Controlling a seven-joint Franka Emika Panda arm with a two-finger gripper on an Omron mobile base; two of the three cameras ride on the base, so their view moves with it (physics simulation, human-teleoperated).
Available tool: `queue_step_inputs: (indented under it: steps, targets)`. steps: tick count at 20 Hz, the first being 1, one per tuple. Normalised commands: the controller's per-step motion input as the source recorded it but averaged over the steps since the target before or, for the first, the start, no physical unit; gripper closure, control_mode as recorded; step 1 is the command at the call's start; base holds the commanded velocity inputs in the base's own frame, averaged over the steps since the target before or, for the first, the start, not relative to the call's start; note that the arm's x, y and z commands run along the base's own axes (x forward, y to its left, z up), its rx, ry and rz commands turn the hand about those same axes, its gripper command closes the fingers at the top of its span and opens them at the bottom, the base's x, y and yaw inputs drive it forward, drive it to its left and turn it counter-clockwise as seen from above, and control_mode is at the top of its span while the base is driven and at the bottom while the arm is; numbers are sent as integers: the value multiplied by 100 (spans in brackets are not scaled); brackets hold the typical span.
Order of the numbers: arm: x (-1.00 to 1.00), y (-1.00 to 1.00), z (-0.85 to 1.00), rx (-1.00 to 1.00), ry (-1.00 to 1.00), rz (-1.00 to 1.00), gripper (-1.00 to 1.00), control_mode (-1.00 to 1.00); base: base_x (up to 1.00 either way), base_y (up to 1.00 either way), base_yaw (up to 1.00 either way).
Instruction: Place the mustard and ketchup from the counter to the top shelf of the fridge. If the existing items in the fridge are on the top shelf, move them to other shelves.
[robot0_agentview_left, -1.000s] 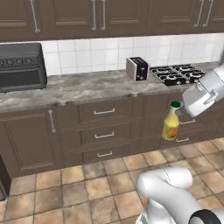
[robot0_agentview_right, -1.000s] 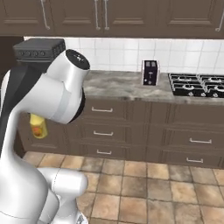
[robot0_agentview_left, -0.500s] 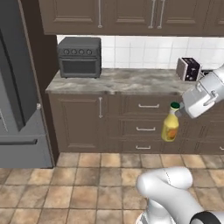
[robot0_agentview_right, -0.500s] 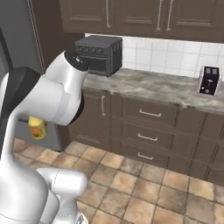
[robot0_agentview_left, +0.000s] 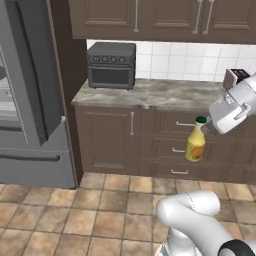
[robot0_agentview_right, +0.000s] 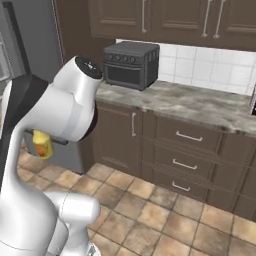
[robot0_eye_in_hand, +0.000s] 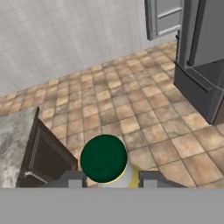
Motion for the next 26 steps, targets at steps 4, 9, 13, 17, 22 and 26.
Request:
queue_step_inputs:
  steps: [4,9,13,17,22,26]
  targets:
    - [0,0,0,0,0,0,100,100,67,100,11]
    - [0,0,0,0,0,0,100,100,94,99,1]
    - [0,0,0,0,0,0,100,100,6,97,3]
    - [0,0,0,0,0,0,100,100,-31,100,0]
    - [0,0,0,0,0,0,100,100,-61,100,-8]
    - [0,0,0,0,0,0,100,100,0,100,-24]
